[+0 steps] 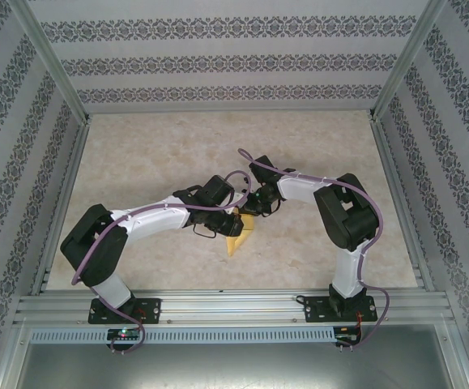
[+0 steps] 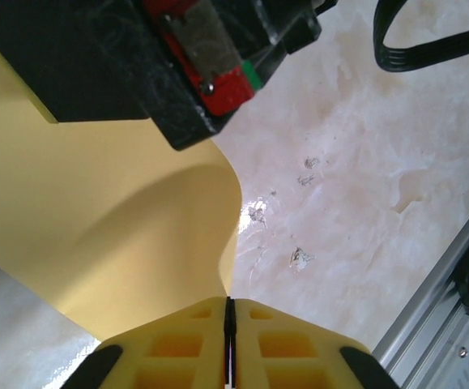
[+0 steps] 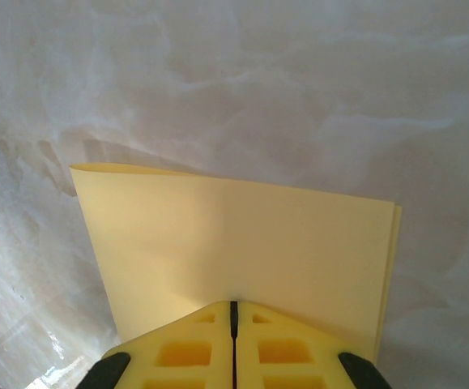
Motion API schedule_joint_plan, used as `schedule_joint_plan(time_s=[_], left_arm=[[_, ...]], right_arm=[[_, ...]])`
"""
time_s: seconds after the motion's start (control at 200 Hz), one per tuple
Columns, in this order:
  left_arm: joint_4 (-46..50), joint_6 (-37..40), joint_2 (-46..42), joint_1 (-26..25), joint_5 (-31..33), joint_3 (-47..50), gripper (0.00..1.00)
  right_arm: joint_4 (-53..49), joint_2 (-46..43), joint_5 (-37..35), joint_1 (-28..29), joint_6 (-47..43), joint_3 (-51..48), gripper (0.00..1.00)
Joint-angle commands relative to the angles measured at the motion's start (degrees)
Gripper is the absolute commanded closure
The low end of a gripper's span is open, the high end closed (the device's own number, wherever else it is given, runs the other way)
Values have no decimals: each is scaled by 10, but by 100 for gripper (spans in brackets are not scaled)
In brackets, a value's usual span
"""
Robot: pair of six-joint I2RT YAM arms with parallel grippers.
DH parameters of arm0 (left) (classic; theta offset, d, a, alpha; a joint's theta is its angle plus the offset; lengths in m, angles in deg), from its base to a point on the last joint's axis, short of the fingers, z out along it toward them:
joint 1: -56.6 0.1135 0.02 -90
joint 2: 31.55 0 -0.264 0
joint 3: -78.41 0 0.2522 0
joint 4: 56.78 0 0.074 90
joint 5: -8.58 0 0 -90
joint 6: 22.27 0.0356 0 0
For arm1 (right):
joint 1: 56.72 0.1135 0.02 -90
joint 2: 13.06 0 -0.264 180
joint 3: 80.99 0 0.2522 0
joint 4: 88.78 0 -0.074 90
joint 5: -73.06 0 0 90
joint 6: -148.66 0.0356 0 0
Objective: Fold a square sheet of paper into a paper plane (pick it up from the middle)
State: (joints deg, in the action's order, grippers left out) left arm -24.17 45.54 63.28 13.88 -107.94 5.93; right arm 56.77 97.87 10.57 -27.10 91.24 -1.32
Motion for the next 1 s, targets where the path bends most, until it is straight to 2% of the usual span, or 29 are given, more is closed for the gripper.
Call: schedule_joint_plan(time_s=[0.0,0.14,0.31,0.405,0.48,0.649,0.874,0.999], left_arm=[[12,13,4,4,9,-4,91],[14,16,9,4,8,-4,96],[14,16,7,4,3,-7,96],[14,17,9,5,5,-7,100],[22,18,15,4,22,-8,100],[24,22,17,5,29,-10,100],[30,33,17,9,21,-17,100],[37,43,5,15,12,-20,100]], right_arm=[[-33,10,-19,0,-6,-11,92],[-33,10,-20,0,-5,-12,92],[-33,9,-19,0,-2,-12,92],[-14,3,-6,-2,8,-19,91],[27,-25,17,-10,29,-37,87],[37,-117,16,-36,26,-53,76],[96,-218,32,-52,-38,-140,66],[174,-278,32,-54,-93,-212,63]])
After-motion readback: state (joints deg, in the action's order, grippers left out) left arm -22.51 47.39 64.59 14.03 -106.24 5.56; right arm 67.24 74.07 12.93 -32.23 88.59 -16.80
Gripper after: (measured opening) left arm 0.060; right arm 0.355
